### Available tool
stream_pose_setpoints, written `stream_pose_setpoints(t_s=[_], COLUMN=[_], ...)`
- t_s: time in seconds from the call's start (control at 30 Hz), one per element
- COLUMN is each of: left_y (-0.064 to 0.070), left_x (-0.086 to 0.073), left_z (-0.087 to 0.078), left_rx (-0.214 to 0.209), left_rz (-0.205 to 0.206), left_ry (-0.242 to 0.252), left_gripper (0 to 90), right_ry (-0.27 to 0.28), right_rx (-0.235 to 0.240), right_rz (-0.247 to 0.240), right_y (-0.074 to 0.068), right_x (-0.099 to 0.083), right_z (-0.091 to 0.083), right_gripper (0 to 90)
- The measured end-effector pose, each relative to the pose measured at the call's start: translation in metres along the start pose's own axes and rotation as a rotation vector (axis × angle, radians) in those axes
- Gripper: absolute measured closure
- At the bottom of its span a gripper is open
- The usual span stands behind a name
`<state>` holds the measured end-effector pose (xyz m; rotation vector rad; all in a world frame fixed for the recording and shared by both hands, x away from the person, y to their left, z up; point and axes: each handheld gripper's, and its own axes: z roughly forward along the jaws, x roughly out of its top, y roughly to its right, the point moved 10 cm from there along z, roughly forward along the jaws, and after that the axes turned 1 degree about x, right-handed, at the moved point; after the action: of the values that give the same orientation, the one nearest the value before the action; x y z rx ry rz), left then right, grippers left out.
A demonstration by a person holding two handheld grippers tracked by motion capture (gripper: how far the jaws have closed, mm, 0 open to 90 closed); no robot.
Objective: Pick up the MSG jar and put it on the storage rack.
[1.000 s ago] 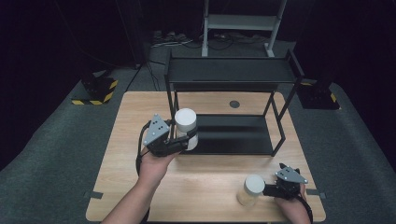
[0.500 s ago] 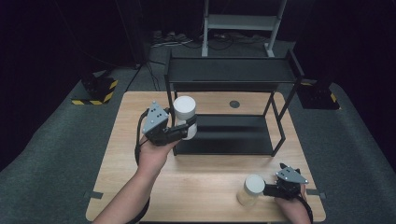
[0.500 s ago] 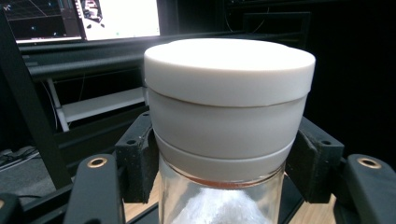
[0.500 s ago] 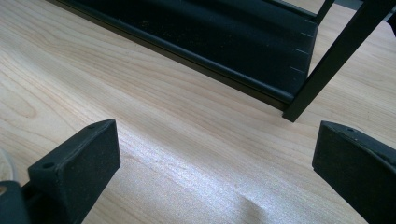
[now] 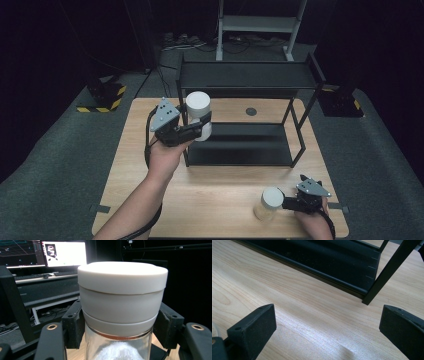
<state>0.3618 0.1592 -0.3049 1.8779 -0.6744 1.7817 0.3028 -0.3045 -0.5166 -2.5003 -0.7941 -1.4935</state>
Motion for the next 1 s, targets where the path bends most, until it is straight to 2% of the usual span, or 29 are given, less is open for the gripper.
stream_pose_setpoints(t_s=[0.6,0.87,1.0], left_y=[-0.005,-0.008,-0.008], left_x=[0.029,0.045,0.052], left_z=[0.012,0.02,0.024], left_rx=[0.006,0.009,0.014], left_rz=[0.009,-0.01,-0.005], left_ry=[0.049,0.079,0.087], left_gripper=[35.4,35.4,35.4], right_ry=[-0.001,0.002,0.003], right_rx=[0.0,0.002,0.002], right_rz=[-0.003,-0.003,-0.002], right_y=[0.0,0.0,0.0], right_x=[0.0,0.0,0.0], right_z=[0.0,0.0,0.0], right_gripper=[0.1,0.1,0.1])
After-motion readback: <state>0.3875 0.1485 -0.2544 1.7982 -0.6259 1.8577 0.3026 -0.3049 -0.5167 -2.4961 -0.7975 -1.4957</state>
